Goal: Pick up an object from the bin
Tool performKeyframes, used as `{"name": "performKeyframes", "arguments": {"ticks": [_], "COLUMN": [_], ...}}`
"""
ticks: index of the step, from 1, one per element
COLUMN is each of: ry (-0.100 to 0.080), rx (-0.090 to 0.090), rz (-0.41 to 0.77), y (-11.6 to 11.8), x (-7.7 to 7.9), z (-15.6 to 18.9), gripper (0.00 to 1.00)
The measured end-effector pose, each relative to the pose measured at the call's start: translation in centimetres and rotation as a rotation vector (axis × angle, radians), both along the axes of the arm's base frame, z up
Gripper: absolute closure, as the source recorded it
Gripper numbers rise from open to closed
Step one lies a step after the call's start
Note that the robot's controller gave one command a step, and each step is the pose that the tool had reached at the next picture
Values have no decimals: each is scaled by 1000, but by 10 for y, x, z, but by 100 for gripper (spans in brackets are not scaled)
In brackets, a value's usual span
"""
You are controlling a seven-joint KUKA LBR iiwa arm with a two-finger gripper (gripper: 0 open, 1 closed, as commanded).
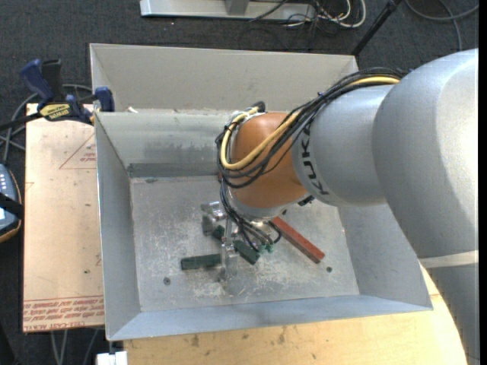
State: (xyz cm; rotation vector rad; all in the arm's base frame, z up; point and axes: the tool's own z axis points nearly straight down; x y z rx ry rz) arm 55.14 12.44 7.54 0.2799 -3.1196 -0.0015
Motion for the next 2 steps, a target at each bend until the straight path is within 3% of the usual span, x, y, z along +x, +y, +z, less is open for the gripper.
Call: {"name": "performKeyframes", "arguments": {"ticks": [1,2], "ry": [-9,-21], "rx": [1,3], "rz": [-3,-8], "y": [-1,3], "x": [3,12], "z": [4,139], "gripper": [100,100]}}
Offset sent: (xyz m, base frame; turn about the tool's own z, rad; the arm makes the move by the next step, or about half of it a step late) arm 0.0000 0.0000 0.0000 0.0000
